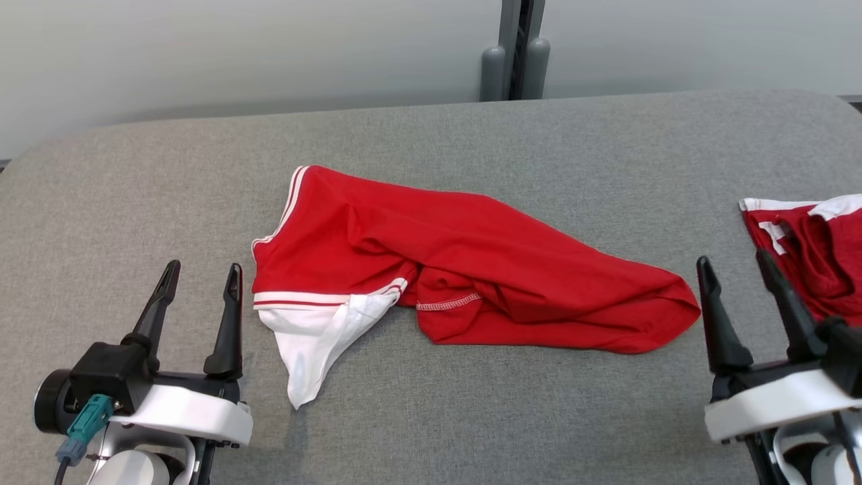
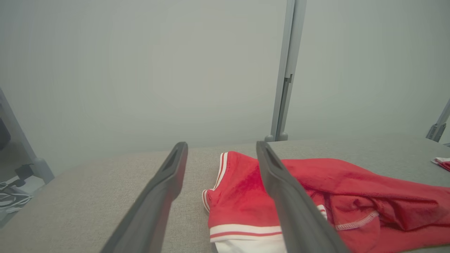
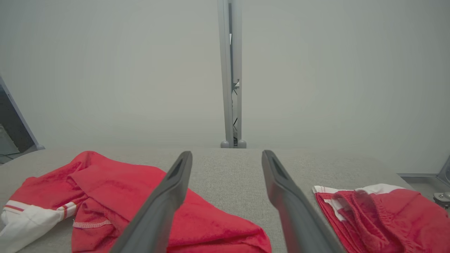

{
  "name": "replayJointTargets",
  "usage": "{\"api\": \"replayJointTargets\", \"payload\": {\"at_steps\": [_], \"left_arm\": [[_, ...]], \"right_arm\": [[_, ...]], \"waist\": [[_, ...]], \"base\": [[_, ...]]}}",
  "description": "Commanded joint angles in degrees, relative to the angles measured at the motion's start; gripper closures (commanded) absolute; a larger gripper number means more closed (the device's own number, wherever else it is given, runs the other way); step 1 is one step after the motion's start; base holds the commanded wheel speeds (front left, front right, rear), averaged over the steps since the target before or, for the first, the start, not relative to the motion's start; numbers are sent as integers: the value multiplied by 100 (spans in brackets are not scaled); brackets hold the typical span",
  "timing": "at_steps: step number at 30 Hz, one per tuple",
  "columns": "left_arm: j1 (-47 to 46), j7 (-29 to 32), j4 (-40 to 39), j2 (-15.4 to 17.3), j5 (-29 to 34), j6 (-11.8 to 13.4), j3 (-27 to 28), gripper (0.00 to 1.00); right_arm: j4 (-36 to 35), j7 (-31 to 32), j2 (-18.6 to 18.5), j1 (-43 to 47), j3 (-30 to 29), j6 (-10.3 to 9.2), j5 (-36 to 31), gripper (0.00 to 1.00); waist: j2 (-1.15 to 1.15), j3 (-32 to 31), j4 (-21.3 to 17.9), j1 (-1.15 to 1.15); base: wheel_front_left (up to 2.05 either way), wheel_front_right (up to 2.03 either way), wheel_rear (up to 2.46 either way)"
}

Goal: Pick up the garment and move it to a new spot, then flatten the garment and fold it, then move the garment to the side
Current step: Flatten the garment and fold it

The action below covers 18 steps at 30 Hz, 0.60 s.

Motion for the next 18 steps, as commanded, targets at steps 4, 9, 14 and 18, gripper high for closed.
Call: {"api": "replayJointTargets", "payload": {"at_steps": [4,9,14,18], "left_arm": [[65,4,23,60,-39,46,24,0],[75,36,35,98,-52,57,15,0],[99,58,32,110,-65,81,-6,0],[80,87,-3,117,-62,92,-29,0]], "right_arm": [[-227,164,32,252,-18,-1,-34,0],[-361,275,70,379,-46,-1,-70,0],[-416,326,89,436,-63,-1,-83,0],[-421,355,96,404,-49,-1,-94,0]], "waist": [[0,-83,-30,0],[0,-130,-33,0],[0,-164,1,0],[0,-143,45,0]], "base": [[0,0,0],[0,0,0],[0,0,0],[0,0,0]]}}
